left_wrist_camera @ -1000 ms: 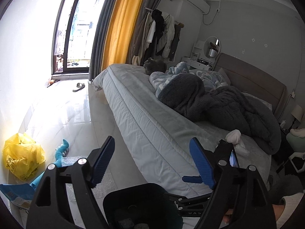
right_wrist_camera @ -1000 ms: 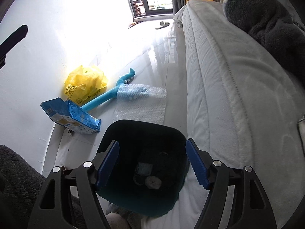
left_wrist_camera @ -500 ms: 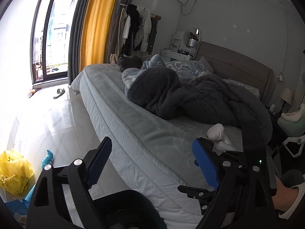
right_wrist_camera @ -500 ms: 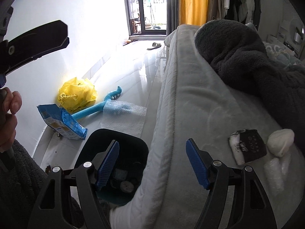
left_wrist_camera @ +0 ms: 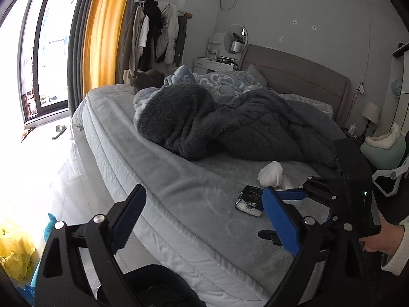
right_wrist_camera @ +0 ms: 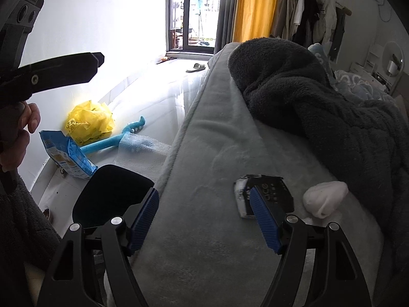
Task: Collect trash
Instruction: 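Move the left gripper to the black Face tissue pack while the right moves to the bubble-wrap roll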
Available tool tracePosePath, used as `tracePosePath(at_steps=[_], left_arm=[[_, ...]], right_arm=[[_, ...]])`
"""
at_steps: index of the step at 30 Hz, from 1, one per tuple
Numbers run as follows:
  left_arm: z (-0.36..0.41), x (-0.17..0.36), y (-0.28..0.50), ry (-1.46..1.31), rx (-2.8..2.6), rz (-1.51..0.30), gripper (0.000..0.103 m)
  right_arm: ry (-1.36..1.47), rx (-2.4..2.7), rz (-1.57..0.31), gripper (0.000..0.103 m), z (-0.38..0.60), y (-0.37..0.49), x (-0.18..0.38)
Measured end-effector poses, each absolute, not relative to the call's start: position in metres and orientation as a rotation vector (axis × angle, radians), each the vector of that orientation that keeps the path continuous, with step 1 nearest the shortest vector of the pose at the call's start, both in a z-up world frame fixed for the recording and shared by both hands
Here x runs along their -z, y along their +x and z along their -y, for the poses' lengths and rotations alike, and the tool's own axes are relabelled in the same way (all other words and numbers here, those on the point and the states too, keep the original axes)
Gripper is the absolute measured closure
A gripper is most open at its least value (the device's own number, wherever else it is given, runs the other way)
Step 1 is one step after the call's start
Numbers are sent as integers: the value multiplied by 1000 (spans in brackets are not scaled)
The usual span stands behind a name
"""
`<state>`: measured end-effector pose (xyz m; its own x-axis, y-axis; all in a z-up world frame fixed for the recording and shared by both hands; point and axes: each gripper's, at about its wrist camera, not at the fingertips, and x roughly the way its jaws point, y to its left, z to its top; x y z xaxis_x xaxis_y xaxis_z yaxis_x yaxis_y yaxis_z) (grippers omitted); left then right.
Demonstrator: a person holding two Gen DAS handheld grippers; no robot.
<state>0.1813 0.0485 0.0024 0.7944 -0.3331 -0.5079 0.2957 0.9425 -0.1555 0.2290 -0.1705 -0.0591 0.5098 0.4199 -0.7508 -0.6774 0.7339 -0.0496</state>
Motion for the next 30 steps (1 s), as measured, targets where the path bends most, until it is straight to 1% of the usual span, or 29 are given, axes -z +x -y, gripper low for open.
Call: tracePosePath(at_steps=[4, 15, 19, 26, 27, 29, 30], left_arm=[[-38, 1, 193, -62, 343, -561, 5], [-3, 18, 230, -5, 455, -597, 5], [8, 28, 240, 11, 502, -619, 5], [27, 45, 255, 21, 581, -669, 5], [30, 48, 256, 24, 590, -674, 5], [34, 54, 260, 24, 606, -690, 5], [36, 58, 262, 23, 608, -698, 5]], right_arm=[[-305, -668, -785, 28, 192, 239, 54], [-239, -708, -772, 28, 231, 254, 56], [-190, -711, -793, 28, 244, 262, 67], [-184, -679, -824, 29, 256, 276, 87], [-179, -673, -832, 30, 258, 278, 90], [-177, -675, -842, 37, 261, 281, 95], [-181, -674, -847, 37, 262, 281, 98]])
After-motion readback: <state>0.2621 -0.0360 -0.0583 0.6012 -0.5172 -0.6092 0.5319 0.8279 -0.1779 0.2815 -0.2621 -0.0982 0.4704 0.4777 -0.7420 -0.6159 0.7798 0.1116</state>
